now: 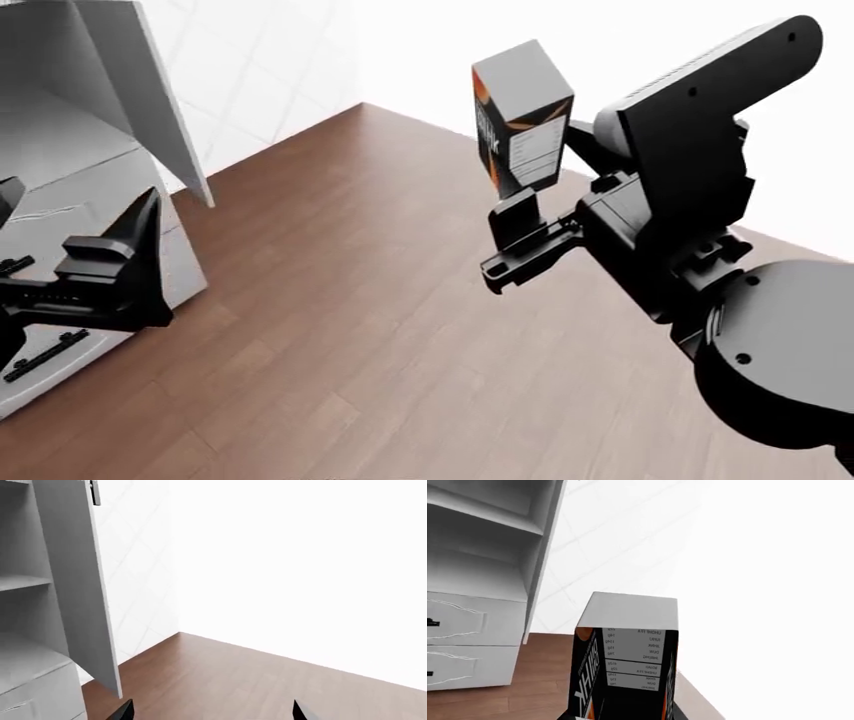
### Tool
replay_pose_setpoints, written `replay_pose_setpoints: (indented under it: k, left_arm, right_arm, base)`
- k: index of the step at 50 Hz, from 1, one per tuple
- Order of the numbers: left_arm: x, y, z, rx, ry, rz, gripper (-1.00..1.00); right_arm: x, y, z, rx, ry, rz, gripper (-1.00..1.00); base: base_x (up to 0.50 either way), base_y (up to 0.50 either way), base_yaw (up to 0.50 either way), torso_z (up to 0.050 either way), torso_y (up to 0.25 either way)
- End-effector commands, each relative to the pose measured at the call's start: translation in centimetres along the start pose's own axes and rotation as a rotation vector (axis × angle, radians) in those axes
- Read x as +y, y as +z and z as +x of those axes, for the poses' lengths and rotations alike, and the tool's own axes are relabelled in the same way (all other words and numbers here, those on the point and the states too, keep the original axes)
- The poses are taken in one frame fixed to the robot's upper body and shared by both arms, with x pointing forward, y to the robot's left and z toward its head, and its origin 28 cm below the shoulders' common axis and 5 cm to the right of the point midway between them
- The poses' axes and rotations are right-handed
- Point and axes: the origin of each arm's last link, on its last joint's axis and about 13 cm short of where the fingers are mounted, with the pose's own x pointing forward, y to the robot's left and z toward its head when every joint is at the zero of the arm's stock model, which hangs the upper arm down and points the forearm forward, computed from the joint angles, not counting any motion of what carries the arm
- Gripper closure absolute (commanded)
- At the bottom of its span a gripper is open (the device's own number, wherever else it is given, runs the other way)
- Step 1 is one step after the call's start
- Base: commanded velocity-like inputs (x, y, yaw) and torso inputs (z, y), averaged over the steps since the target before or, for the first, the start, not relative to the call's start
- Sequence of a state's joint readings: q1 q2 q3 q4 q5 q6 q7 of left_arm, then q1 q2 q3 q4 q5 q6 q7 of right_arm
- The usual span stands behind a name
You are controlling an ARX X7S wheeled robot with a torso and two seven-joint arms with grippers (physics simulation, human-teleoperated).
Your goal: Pick the boxed drink from the counter and place it in the cabinet.
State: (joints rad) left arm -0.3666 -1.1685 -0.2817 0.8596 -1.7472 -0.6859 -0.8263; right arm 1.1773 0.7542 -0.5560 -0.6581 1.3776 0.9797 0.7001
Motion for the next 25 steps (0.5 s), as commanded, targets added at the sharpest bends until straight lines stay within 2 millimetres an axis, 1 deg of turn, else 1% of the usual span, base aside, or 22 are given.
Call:
replay_pose_setpoints:
  k: [1, 25]
  left_arm:
    - [0.03, -0.08, -0.09, -0.001, 0.002, 0.001, -1.0]
    - [0.09, 0.0, -0.15, -0.004, 0.005, -0.002, -1.0]
  right_arm:
    - [-0.24, 0.31, 0.07, -0.024, -0.026, -0.017, 1.0]
    - [-0.18, 0.26, 0.07, -0.024, -0.021, -0.018, 1.0]
  base:
    - [0.04, -0.06, 0.5, 0.0, 0.0]
    - [0.05, -0.05, 0.5, 0.0, 0.001]
